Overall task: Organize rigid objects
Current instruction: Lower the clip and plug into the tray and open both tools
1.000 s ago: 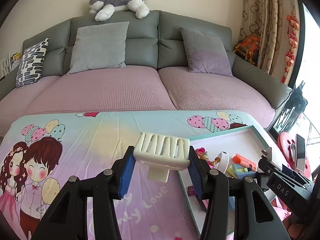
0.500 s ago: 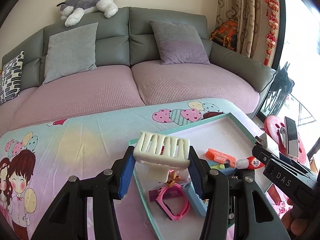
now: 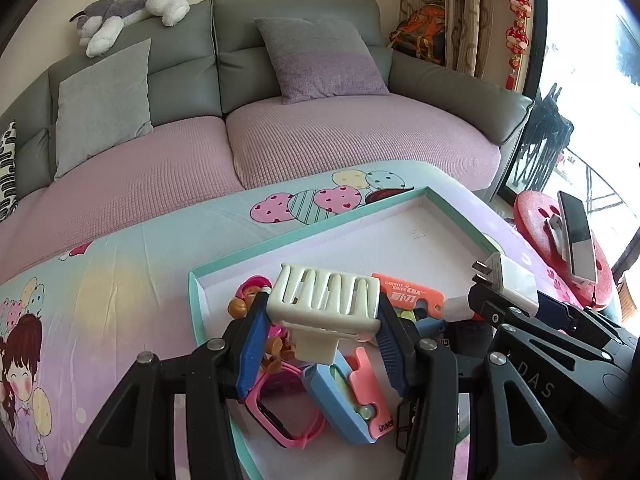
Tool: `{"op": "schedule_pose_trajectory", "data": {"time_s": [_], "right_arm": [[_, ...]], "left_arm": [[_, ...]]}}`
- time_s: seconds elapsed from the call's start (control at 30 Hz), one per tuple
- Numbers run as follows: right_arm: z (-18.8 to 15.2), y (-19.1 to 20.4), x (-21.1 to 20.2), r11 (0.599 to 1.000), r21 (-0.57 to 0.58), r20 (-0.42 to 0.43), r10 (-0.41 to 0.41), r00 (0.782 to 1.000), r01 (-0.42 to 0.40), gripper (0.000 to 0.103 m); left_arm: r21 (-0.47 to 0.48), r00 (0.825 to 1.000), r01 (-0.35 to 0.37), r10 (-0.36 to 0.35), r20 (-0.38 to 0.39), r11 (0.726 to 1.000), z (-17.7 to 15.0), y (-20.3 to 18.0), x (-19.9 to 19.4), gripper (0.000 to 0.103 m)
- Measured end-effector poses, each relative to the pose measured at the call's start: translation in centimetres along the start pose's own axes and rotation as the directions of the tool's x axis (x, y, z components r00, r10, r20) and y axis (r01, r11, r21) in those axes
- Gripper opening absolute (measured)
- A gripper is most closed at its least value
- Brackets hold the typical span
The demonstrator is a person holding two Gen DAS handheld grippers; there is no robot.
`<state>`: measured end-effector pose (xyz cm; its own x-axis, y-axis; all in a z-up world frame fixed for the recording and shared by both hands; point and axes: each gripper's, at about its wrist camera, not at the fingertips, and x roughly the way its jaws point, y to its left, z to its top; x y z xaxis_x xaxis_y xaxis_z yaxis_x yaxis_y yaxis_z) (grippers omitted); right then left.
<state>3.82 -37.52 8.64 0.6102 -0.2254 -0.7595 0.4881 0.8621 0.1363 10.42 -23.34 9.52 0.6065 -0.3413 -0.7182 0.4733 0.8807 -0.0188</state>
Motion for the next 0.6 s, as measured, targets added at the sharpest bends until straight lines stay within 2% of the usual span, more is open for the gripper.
{"op": "schedule_pose_trajectory", "data": {"time_s": [0.43, 0.6], "right_arm": [[-0.25, 0.68, 0.47, 1.000, -0.024, -0.021, 0.004, 1.000, -0.005, 0.055], [-0.26, 0.85, 0.47, 1.000, -0.031, -0.023, 0.000, 1.000, -0.001, 0.055]], "left_arm": [[-0.021, 0.999, 0.003, -0.004, -0.036, 1.000, -0.28, 0.45, 0.71, 0.053], [-0.035, 0.999, 0.000, -0.001, -0.034, 0.999, -0.18, 0.89, 0.44, 0.059]]}}
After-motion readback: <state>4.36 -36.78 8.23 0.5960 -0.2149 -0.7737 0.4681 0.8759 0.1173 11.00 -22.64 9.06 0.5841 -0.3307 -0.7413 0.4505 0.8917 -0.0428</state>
